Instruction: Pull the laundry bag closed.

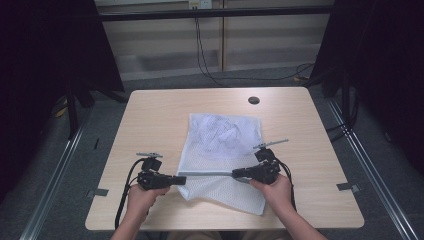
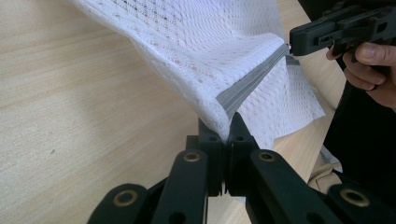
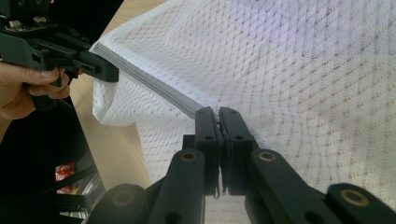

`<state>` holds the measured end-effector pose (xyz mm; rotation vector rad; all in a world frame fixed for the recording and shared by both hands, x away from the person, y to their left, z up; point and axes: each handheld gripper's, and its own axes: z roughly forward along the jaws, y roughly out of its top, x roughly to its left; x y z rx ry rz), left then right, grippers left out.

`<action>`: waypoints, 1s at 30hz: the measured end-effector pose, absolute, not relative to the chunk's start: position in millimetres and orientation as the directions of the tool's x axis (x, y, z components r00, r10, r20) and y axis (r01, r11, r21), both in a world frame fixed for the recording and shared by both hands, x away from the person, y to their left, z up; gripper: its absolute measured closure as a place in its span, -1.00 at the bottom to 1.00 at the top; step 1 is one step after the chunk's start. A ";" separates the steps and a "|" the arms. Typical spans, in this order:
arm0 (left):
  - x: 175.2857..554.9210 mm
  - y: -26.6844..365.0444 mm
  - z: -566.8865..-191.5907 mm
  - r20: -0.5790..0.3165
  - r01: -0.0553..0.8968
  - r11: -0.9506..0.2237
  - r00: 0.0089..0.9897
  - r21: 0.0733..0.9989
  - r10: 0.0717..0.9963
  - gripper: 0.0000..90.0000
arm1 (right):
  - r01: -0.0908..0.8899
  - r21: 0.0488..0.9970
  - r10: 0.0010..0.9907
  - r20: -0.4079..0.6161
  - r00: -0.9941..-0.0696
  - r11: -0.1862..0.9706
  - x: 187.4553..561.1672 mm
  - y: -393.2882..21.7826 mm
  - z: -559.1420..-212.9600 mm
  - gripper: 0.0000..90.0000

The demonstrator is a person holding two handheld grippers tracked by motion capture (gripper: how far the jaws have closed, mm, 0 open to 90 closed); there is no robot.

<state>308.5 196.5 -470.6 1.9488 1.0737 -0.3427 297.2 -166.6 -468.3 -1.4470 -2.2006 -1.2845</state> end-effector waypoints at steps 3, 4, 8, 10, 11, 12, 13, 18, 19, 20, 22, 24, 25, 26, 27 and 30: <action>308.8 196.8 -470.6 -0.583 0.790 -0.260 0.593 0.556 0.555 0.96 | 0.825 0.547 0.640 0.586 -0.497 0.139 297.2 -166.9 -468.1 0.93; 308.7 196.8 -470.7 -0.584 0.790 -0.261 0.593 0.555 0.555 0.96 | 0.825 0.547 0.641 0.585 -0.497 0.140 297.0 -166.9 -467.9 0.93; 308.8 196.5 -470.8 -0.584 0.791 -0.261 0.592 0.553 0.556 0.96 | 0.824 0.548 0.639 0.585 -0.499 0.142 296.4 -167.2 -467.5 0.93; 308.7 197.1 -470.5 -0.583 0.792 -0.257 0.589 0.554 0.559 0.96 | 0.822 0.551 0.643 0.579 -0.502 0.145 296.2 -167.9 -467.6 0.93; 308.4 197.1 -470.5 -0.585 0.793 -0.255 0.588 0.554 0.559 0.97 | 0.823 0.550 0.640 0.582 -0.502 0.144 296.2 -168.6 -467.9 0.93; 308.4 197.2 -470.5 -0.583 0.790 -0.261 0.592 0.554 0.556 0.96 | 0.825 0.547 0.640 0.586 -0.498 0.141 296.0 -169.6 -468.3 0.93; 308.2 196.3 -470.9 -0.580 0.790 -0.262 0.592 0.554 0.559 0.96 | 0.825 0.549 0.639 0.587 -0.497 0.137 295.9 -170.5 -468.5 0.93; 308.2 195.7 -470.7 -0.585 0.792 -0.259 0.590 0.552 0.556 0.96 | 0.826 0.548 0.637 0.590 -0.497 0.137 294.8 -171.1 -468.2 0.93; 308.2 195.9 -470.7 -0.584 0.791 -0.262 0.592 0.553 0.555 0.96 | 0.825 0.548 0.637 0.588 -0.498 0.139 294.7 -171.2 -468.3 0.93; 308.4 195.9 -470.8 -0.585 0.791 -0.263 0.593 0.552 0.553 0.96 | 0.826 0.547 0.638 0.589 -0.496 0.137 294.6 -171.4 -468.4 0.93; 308.6 196.1 -470.9 -0.584 0.791 -0.264 0.593 0.551 0.554 0.96 | 0.824 0.550 0.636 0.588 -0.500 0.139 294.5 -171.7 -468.8 0.93; 308.4 195.7 -470.8 -0.586 0.792 -0.261 0.591 0.551 0.555 0.96 | 0.824 0.549 0.636 0.588 -0.499 0.139 294.3 -172.0 -468.9 0.93; 308.3 195.8 -470.8 -0.584 0.792 -0.260 0.590 0.552 0.557 0.96 | 0.824 0.549 0.638 0.587 -0.499 0.139 294.1 -172.1 -468.9 0.93; 308.4 196.2 -470.7 -0.581 0.791 -0.262 0.592 0.553 0.559 0.96 | 0.824 0.549 0.637 0.587 -0.499 0.139 294.2 -172.5 -468.9 0.93; 308.7 197.0 -470.8 -0.580 0.790 -0.265 0.593 0.553 0.558 0.96 | 0.824 0.549 0.644 0.582 -0.496 0.139 293.9 -173.2 -468.8 0.93; 308.6 196.6 -471.1 -0.581 0.790 -0.265 0.593 0.552 0.558 0.96 | 0.828 0.545 0.640 0.590 -0.491 0.133 293.7 -176.3 -469.7 0.93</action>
